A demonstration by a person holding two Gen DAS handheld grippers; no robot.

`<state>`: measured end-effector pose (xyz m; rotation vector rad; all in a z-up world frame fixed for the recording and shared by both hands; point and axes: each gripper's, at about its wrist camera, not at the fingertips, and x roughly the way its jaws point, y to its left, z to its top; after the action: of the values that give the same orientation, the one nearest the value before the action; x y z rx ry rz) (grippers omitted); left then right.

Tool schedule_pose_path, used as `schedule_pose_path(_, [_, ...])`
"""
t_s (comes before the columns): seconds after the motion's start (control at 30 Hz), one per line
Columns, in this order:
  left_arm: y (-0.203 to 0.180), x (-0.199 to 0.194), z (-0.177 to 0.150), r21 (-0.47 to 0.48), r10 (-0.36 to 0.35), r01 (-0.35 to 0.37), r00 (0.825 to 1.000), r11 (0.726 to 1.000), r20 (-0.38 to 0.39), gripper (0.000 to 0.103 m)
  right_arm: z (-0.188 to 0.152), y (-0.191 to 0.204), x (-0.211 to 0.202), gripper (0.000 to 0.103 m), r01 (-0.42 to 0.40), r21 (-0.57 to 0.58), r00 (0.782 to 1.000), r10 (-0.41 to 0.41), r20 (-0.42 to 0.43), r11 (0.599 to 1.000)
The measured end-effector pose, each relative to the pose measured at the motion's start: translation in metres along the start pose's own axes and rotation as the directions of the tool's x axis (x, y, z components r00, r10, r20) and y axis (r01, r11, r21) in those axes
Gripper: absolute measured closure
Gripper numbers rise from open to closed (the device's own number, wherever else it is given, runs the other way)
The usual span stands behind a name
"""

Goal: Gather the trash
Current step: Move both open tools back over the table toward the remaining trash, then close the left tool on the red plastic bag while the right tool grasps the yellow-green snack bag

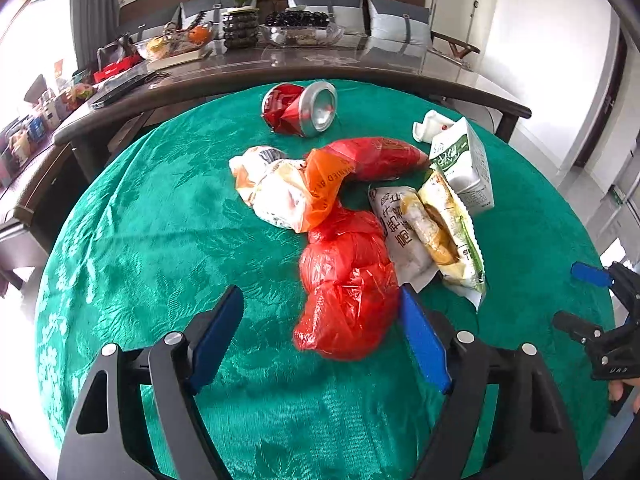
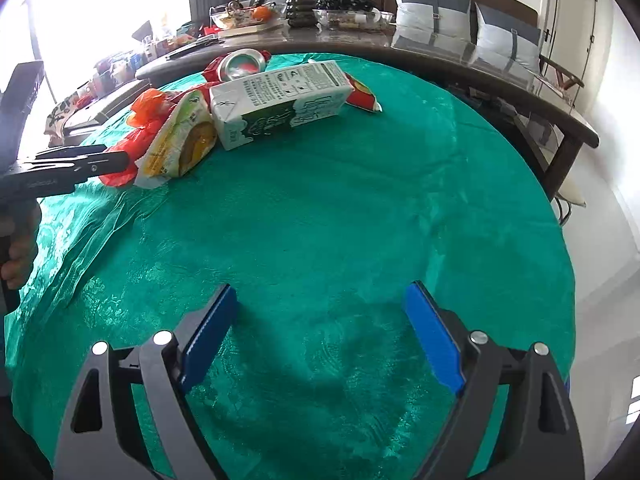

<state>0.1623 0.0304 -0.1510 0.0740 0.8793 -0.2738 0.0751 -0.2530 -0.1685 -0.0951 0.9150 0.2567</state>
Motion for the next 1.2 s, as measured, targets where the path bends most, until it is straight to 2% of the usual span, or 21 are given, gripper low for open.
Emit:
schedule_pose_path(0.17, [0.000,0.005,0.004,0.007,-0.013,0.013,1.000,1.000,0.014,0.024,-0.001,0.001,0.000,0.019,0.009,-0.001,1.000,-0.009,0.000,1.000])
schedule_pose_path(0.27, [0.003,0.011,0.004,-0.002,-0.039,0.039,0.999,0.999,-0.010,0.043,0.000,0.000,0.000,0.019,-0.003,0.005,1.000,0.003,0.000,1.000])
schedule_pose_path(0.33, [0.003,0.013,0.003,0.001,-0.061,0.061,0.998,0.998,-0.027,0.064,0.002,0.001,0.000,0.019,-0.024,0.003,1.000,0.024,0.001,1.000])
schedule_pose_path(0.43, [0.001,0.010,0.000,0.017,-0.052,0.053,0.998,0.998,-0.031,0.069,0.012,0.016,0.007,0.019,-0.070,-0.030,0.997,0.069,-0.025,0.997])
schedule_pose_path(0.53, [0.004,0.001,-0.007,-0.019,-0.067,0.067,0.997,0.998,-0.045,0.070,0.035,0.044,0.012,0.019,-0.166,-0.038,0.986,0.166,-0.004,0.985])
schedule_pose_path(0.63, [0.009,-0.009,-0.019,-0.060,-0.089,0.085,0.994,0.995,-0.061,0.070,0.061,0.073,0.029,0.027,-0.226,-0.046,0.974,0.225,-0.014,0.973])
schedule_pose_path(0.73, [0.010,-0.016,-0.026,-0.062,-0.091,0.087,0.994,0.994,-0.063,0.070,0.085,0.095,0.051,0.038,-0.222,-0.044,0.975,0.221,-0.022,0.974])
schedule_pose_path(0.8, [0.010,-0.019,-0.028,-0.062,-0.093,0.089,0.994,0.994,-0.062,0.070,0.094,0.101,0.064,0.057,-0.201,-0.017,0.979,0.200,-0.030,0.979])
schedule_pose_path(0.83, [0.010,-0.020,-0.030,-0.064,-0.095,0.091,0.994,0.994,-0.062,0.070,0.096,0.101,0.066,0.060,-0.191,-0.003,0.981,0.191,-0.024,0.982])
schedule_pose_path(0.87, [0.010,-0.021,-0.031,-0.067,-0.099,0.095,0.993,0.993,-0.061,0.070,0.097,0.101,0.065,0.071,-0.194,0.010,0.981,0.194,-0.015,0.981])
schedule_pose_path(0.9, [0.010,-0.022,-0.032,-0.069,-0.102,0.097,0.993,0.993,-0.060,0.070,0.095,0.101,0.062,0.074,-0.198,0.011,0.980,0.198,-0.010,0.980])
schedule_pose_path(1.07, [-0.001,-0.023,-0.033,-0.066,-0.131,0.127,0.990,0.990,-0.053,0.070,0.057,0.093,0.022,0.076,-0.261,-0.063,0.965,0.260,-0.027,0.963])
schedule_pose_path(1.2, [-0.019,-0.029,-0.029,-0.058,-0.167,0.166,0.986,0.984,-0.025,0.070,0.022,0.059,-0.004,0.076,-0.251,-0.042,0.968,0.251,-0.013,0.967])
